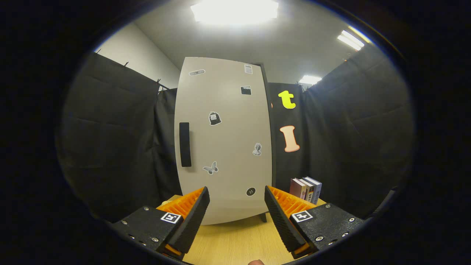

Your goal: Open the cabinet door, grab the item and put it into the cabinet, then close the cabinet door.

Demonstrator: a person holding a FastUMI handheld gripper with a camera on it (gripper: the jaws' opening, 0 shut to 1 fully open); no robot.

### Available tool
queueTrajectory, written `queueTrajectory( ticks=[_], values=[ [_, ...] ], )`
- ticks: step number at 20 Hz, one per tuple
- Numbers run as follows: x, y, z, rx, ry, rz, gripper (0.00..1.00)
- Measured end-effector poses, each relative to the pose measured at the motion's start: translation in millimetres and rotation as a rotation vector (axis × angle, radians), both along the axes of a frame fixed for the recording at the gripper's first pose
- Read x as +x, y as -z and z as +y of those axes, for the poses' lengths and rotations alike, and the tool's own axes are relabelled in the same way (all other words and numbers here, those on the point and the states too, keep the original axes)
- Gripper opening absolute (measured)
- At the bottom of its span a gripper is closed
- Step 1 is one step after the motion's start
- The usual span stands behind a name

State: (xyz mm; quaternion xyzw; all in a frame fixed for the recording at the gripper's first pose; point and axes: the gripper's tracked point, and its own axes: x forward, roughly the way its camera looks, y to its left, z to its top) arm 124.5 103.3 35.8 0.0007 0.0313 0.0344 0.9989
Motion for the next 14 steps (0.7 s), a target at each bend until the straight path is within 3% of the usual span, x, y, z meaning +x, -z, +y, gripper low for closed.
queueTrajectory(
  ticks=[14],
  values=[
    [-8, 22, 4, -0.008, -0.019, 0.015, 0.93]
  ],
)
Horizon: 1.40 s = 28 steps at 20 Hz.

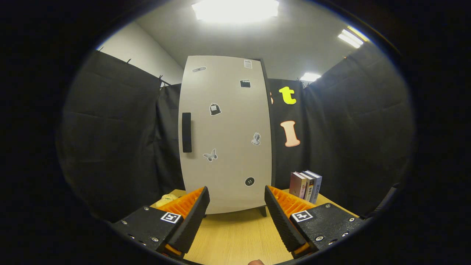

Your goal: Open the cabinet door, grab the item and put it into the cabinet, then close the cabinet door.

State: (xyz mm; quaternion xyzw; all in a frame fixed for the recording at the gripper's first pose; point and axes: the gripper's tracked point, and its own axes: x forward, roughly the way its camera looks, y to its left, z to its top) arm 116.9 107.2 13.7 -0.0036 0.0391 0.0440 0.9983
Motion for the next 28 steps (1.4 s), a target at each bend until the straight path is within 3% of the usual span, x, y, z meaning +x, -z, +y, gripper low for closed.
queueTrajectory(
  ticks=[28],
  values=[
    [2.2, 3.5, 9.4, 0.008, 0.016, -0.001, 0.93]
  ],
)
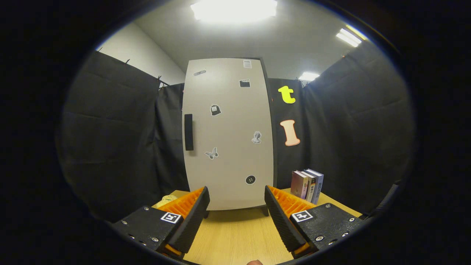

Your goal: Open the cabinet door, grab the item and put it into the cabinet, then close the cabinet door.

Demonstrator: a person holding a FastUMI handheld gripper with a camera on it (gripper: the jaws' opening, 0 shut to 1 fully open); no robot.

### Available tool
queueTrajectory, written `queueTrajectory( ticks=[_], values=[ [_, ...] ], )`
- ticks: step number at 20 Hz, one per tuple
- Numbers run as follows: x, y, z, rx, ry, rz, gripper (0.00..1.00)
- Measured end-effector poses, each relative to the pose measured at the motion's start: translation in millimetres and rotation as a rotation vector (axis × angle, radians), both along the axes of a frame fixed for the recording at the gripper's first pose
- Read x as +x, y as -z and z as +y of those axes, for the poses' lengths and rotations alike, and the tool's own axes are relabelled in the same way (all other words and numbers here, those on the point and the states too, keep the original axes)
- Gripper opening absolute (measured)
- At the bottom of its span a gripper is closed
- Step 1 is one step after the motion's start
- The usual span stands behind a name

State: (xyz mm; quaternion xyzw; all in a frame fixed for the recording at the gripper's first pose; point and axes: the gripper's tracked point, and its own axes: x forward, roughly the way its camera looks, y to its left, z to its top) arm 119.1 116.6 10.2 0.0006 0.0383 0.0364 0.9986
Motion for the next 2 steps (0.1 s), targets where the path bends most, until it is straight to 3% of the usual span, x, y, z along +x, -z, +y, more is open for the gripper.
queueTrajectory(
  ticks=[2],
  values=[
    [0.5, 0.4, 2.2, 0.002, 0.001, -0.001, 0.93]
  ],
)
